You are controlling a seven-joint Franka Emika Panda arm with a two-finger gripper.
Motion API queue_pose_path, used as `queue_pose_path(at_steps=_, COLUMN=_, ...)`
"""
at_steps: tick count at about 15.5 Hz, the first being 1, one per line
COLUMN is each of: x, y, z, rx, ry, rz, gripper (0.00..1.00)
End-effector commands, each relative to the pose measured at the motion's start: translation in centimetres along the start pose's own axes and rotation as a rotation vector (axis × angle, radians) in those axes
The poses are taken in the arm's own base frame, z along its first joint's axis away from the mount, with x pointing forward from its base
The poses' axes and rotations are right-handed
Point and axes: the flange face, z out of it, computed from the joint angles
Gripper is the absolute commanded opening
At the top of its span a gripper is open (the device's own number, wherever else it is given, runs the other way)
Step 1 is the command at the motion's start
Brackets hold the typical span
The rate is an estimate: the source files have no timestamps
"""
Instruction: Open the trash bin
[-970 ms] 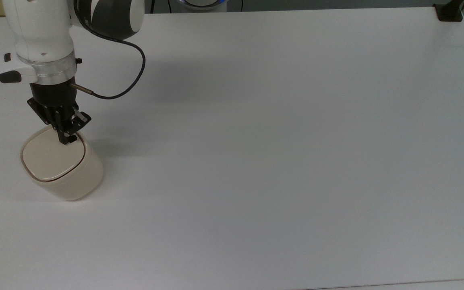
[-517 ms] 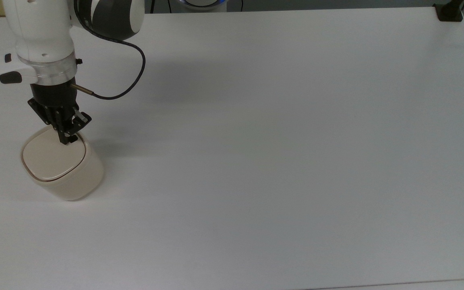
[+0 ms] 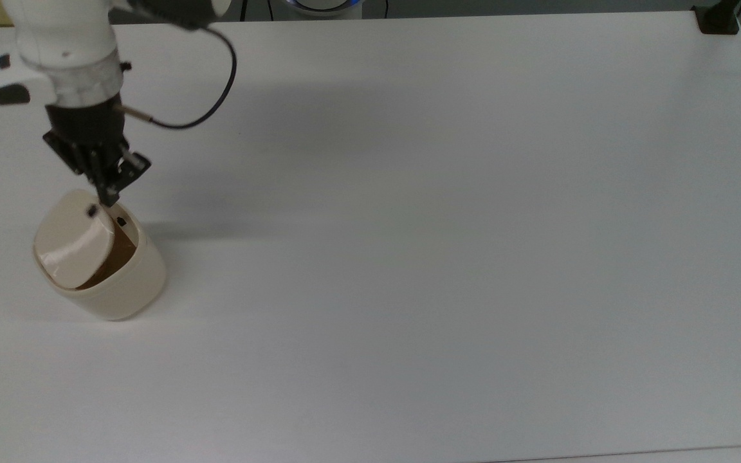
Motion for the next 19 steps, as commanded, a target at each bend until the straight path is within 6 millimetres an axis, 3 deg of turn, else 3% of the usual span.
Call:
queue_pose_path(at_steps=1, x=-3.7, y=-6.2, z=-8.1, rx=0.006, ry=-0.084, rz=-0.091, gripper=0.00)
queue_pose_path(at_steps=5, x=-7.7, y=-10.8, z=-12.4, rx=0.010, ry=-0.193, rz=-0.264, gripper=0.00)
queue_pose_path(at_steps=7, x=-9.3, y=-11.2, z=-13.6, rx=0.017, ry=-0.235, rz=-0.347, gripper=0.00)
queue_pose_path(at_steps=9, x=-11.0, y=-13.1, z=-14.9, rx=0.025, ry=-0.255, rz=-0.397, gripper=0.00)
queue_pose_path(at_steps=11, x=-12.1, y=-13.7, z=-15.6, rx=0.028, ry=-0.285, rz=-0.414, gripper=0.06)
queue_pose_path(at_steps=12, x=-12.3, y=-13.9, z=-15.6, rx=0.030, ry=-0.300, rz=-0.416, gripper=0.14)
queue_pose_path(at_steps=13, x=-12.4, y=-14.0, z=-15.5, rx=0.030, ry=-0.304, rz=-0.420, gripper=0.30)
queue_pose_path(at_steps=15, x=-12.1, y=-13.8, z=-15.4, rx=0.027, ry=-0.300, rz=-0.400, gripper=0.88)
queue_pose_path(at_steps=17, x=-12.0, y=-13.7, z=-15.5, rx=0.028, ry=-0.297, rz=-0.400, gripper=1.00)
queue_pose_path(at_steps=19, x=-12.2, y=-13.9, z=-15.5, rx=0.027, ry=-0.303, rz=-0.403, gripper=1.00)
